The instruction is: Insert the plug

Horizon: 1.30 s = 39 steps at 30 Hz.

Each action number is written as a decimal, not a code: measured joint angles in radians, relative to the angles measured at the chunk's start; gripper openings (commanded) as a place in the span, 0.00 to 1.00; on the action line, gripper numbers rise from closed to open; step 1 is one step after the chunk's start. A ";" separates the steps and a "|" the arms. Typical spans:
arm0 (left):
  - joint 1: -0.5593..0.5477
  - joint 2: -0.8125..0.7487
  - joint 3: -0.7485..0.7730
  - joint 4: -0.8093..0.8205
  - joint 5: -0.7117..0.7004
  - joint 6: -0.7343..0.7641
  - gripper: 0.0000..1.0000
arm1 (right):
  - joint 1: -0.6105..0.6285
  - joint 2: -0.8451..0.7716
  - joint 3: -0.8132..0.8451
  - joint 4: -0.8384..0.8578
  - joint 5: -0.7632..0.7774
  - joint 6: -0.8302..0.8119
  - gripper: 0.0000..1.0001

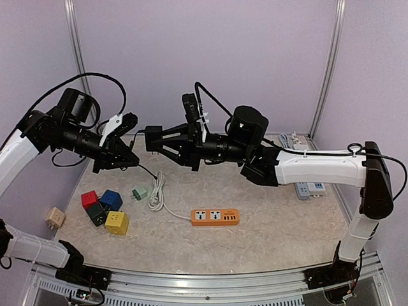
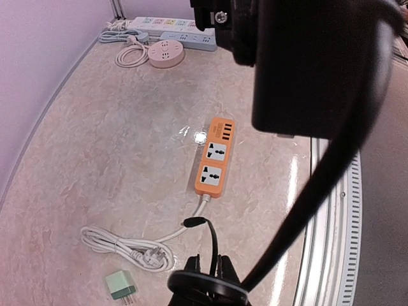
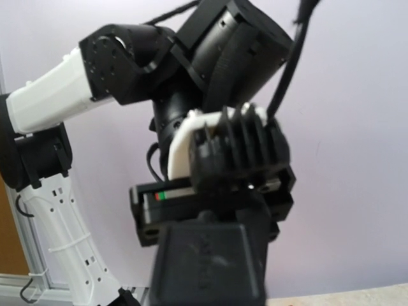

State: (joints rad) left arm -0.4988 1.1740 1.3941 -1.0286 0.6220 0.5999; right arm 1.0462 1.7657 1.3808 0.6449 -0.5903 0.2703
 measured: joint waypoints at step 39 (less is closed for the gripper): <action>-0.131 0.046 0.150 -0.061 -0.579 -0.286 0.00 | 0.163 0.077 0.186 -0.579 0.701 -0.123 1.00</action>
State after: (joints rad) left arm -0.6300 1.2201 1.5440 -1.0893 0.0429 0.3134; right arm 1.2087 1.8423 1.5669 0.0662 0.1104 0.1474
